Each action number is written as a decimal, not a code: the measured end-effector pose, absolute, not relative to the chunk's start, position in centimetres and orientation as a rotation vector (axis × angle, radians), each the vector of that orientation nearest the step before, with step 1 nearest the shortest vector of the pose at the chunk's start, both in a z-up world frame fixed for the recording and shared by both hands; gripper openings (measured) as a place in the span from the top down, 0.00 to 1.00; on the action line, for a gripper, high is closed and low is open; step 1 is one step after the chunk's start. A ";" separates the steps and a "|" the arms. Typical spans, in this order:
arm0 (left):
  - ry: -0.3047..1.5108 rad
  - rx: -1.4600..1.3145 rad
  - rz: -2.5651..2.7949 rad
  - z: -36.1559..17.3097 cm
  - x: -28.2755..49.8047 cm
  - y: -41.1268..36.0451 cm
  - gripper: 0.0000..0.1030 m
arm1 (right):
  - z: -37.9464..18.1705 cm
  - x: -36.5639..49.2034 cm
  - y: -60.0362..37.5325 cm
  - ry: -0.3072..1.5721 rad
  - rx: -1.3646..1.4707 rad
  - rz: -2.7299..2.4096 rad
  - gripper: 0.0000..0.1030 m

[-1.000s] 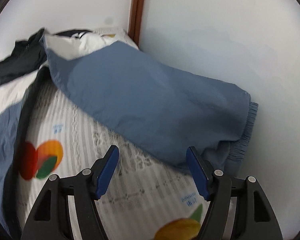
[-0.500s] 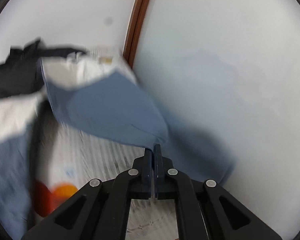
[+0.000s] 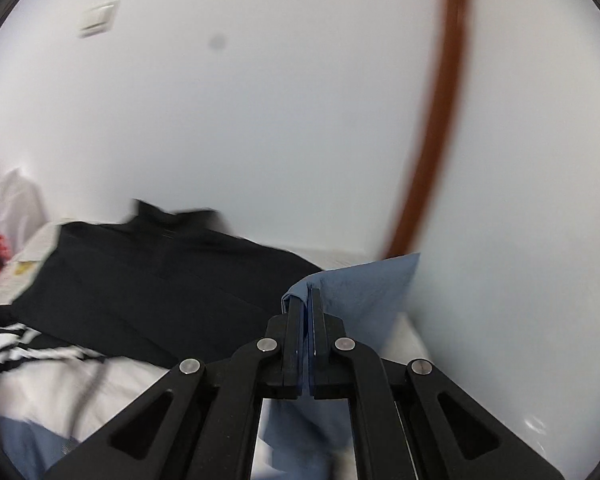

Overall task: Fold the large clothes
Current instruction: 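Grasp the blue-grey sleeve with the right gripper, fold it across the body, release, then grasp the blue-grey sleeve cuff with the left gripper and straighten it across the back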

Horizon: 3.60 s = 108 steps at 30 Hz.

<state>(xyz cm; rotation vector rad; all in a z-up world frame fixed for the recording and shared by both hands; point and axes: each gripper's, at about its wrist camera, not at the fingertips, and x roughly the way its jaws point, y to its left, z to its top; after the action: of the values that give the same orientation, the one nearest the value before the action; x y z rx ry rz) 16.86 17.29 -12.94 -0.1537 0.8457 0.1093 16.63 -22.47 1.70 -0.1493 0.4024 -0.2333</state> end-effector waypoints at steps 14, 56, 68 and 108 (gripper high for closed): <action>0.872 -0.150 0.099 -14.1 17.2 18.3 0.17 | -6.7 27.1 -2.0 0.536 -0.321 0.099 0.99; 0.874 0.214 -0.254 -11.5 32.8 -15.3 0.25 | -9.4 12.1 -40.0 0.650 0.080 -0.248 0.40; 0.927 0.212 -0.185 -15.4 36.1 -14.7 0.83 | -12.0 14.6 -39.1 0.682 0.015 -0.217 0.40; 0.851 -0.172 0.189 -10.0 31.2 11.6 0.75 | -12.0 24.8 -30.0 0.788 -0.012 -0.189 0.40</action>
<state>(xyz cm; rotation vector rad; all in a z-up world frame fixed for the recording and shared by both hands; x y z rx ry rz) 31.17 11.56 -9.98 -0.1723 0.8507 0.1893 24.79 -29.97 -12.02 -0.0124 0.7882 -0.1892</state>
